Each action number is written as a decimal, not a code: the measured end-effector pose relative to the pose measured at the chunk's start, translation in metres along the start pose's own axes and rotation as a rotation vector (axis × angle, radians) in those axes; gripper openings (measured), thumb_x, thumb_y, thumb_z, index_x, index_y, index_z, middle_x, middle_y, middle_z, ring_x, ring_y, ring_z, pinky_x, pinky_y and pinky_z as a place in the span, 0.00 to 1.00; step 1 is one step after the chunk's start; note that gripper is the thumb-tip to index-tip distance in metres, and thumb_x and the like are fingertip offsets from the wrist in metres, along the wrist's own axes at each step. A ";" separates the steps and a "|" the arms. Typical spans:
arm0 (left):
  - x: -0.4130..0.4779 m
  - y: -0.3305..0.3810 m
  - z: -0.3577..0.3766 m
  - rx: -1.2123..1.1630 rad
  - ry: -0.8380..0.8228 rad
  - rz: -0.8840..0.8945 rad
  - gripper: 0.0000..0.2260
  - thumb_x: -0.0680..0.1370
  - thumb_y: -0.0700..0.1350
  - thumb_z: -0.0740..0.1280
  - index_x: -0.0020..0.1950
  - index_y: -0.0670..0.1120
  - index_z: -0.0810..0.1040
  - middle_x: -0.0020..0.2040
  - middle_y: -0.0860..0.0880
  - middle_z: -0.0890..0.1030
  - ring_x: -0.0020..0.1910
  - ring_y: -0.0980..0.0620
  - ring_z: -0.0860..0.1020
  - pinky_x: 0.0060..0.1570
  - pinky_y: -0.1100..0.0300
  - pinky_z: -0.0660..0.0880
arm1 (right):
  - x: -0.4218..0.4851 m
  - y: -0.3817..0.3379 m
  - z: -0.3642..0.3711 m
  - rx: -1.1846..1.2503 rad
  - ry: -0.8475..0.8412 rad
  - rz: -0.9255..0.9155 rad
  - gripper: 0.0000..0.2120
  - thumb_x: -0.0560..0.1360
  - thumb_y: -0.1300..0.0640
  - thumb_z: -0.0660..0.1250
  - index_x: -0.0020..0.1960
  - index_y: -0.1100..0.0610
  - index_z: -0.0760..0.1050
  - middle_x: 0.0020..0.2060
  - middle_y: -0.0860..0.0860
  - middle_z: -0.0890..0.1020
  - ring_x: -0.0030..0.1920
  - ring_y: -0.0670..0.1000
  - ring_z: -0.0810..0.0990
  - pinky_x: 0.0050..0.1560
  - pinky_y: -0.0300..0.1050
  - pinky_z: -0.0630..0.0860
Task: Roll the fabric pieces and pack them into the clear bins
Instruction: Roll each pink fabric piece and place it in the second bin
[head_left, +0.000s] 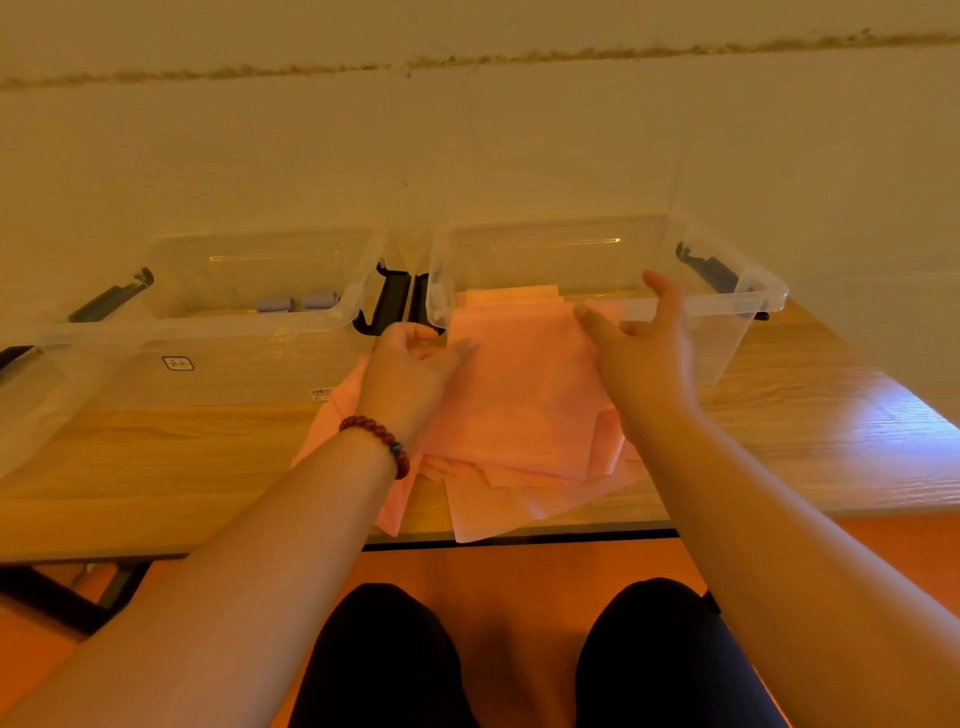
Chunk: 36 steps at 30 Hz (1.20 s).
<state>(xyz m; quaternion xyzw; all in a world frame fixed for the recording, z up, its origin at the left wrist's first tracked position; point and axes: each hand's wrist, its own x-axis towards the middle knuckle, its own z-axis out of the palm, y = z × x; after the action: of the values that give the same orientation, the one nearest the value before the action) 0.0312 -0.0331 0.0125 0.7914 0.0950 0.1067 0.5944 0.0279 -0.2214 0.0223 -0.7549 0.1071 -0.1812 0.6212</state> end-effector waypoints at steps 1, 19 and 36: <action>-0.002 -0.002 -0.001 -0.012 -0.045 -0.032 0.16 0.73 0.53 0.72 0.56 0.50 0.73 0.52 0.54 0.76 0.50 0.55 0.75 0.52 0.56 0.75 | -0.004 0.003 -0.001 0.013 -0.036 0.002 0.34 0.75 0.48 0.71 0.74 0.42 0.57 0.41 0.46 0.75 0.40 0.43 0.75 0.34 0.37 0.70; 0.005 0.026 -0.008 -0.322 -0.219 0.027 0.08 0.77 0.41 0.69 0.53 0.53 0.77 0.49 0.50 0.82 0.44 0.51 0.82 0.37 0.56 0.80 | 0.019 -0.029 -0.004 -0.133 -0.021 -0.255 0.34 0.75 0.56 0.72 0.75 0.44 0.60 0.33 0.46 0.72 0.32 0.40 0.71 0.26 0.24 0.66; -0.004 -0.004 0.004 -0.169 0.062 -0.015 0.16 0.75 0.48 0.71 0.56 0.50 0.68 0.46 0.54 0.76 0.45 0.57 0.75 0.45 0.58 0.76 | 0.010 0.004 0.007 -0.195 0.076 -0.343 0.15 0.75 0.54 0.70 0.61 0.51 0.72 0.39 0.46 0.74 0.39 0.43 0.72 0.36 0.33 0.66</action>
<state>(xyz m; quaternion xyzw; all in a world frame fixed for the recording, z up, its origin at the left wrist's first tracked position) 0.0285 -0.0369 0.0074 0.7341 0.1098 0.1344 0.6564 0.0401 -0.2196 0.0183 -0.8113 0.0174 -0.3012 0.5007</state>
